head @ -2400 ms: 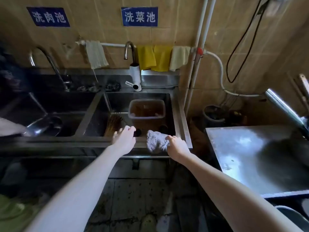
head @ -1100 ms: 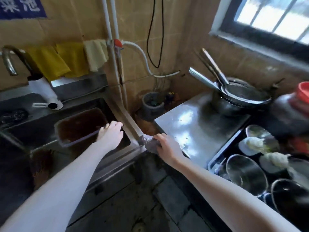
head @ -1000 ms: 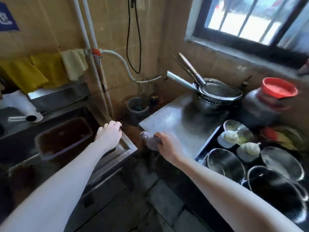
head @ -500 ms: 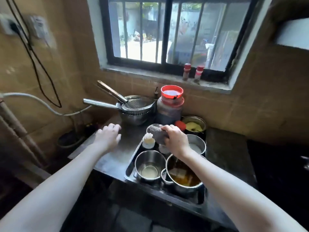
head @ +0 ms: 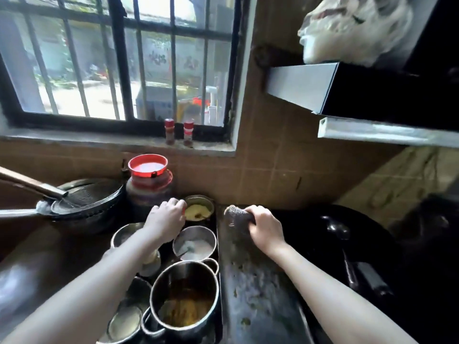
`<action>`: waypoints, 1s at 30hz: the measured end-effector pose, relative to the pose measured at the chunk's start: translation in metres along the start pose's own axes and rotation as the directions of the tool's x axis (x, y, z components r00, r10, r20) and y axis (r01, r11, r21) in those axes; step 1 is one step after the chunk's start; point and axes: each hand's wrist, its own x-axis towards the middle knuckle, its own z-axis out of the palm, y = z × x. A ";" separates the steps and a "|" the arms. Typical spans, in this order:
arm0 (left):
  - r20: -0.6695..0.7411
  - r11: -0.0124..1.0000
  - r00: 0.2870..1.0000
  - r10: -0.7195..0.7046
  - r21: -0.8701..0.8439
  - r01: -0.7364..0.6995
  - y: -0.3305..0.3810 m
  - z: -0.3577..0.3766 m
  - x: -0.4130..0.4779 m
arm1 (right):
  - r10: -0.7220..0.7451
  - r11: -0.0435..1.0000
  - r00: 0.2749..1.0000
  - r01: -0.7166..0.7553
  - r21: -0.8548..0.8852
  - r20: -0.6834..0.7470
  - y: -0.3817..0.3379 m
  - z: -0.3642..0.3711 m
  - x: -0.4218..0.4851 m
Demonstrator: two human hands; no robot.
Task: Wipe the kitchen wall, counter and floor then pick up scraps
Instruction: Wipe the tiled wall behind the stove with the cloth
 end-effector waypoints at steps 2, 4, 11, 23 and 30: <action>-0.006 0.997 0.998 0.070 -0.017 -0.070 0.014 0.000 0.022 | 0.081 0.996 0.996 -0.082 -0.036 -0.034 0.021 -0.011 0.006; -0.020 0.992 0.993 0.115 -0.043 -0.116 0.028 -0.002 0.042 | 0.139 0.988 0.989 -0.142 -0.064 -0.051 0.040 -0.022 0.011; -0.056 0.977 0.978 0.201 -0.064 -0.204 0.071 0.000 0.089 | 0.262 0.962 0.954 -0.270 -0.043 -0.146 0.090 -0.045 0.034; -0.050 0.995 0.995 0.086 -0.040 -0.088 0.161 0.017 0.122 | 0.139 0.987 0.990 -0.141 -0.076 -0.037 0.187 -0.063 0.063; -0.167 1.000 0.985 -0.031 -0.005 0.031 0.221 0.021 0.132 | 0.048 0.997 0.999 -0.050 -0.062 -0.023 0.254 -0.097 0.097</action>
